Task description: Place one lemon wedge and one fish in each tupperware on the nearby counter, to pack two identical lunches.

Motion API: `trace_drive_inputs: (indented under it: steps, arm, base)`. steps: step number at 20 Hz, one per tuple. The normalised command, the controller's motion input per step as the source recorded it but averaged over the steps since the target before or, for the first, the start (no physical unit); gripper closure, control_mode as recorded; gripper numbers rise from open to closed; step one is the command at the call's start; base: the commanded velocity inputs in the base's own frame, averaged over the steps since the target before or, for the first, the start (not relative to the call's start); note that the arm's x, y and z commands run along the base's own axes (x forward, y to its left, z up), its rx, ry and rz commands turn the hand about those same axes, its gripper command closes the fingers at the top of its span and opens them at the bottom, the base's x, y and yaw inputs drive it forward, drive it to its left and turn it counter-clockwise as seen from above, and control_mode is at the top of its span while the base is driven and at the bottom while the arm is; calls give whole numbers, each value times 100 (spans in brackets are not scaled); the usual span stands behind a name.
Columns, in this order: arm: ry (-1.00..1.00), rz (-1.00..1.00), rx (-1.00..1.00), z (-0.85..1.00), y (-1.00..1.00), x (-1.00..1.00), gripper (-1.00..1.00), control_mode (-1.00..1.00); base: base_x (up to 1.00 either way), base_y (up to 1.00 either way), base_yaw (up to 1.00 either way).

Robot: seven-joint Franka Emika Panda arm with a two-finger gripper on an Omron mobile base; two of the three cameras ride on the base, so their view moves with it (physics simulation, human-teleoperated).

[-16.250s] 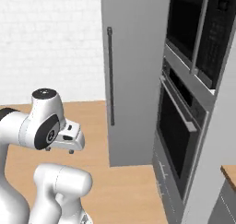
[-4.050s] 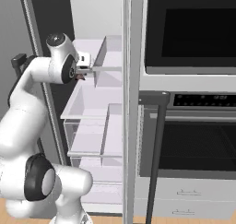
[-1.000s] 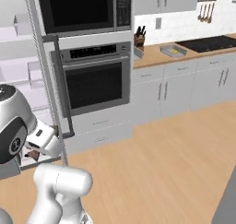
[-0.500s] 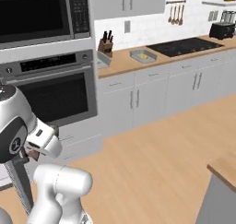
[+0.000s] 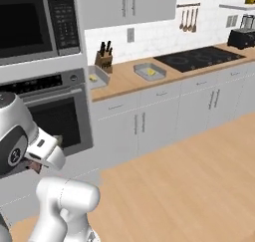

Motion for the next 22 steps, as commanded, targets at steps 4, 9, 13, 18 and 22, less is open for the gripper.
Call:
trace_drive_inputs:
  steps: [4, 9, 13, 18, 22]
  arm:
    - [0, 0, 0, 0, 0, 0, 100, 100]
    - [0, 0, 0, 0, 0, 0, 100, 100]
    - [0, 0, 0, 0, 0, 0, 100, 100]
    - [0, 0, 0, 0, 0, 0, 100, 100]
    - [0, 0, 0, 0, 0, 0, 100, 100]
  base:
    - [100, -41, -2]
    - [100, -56, 0]
    - [100, -81, 3]
    - [98, -89, 22]
    - [100, -85, 46]
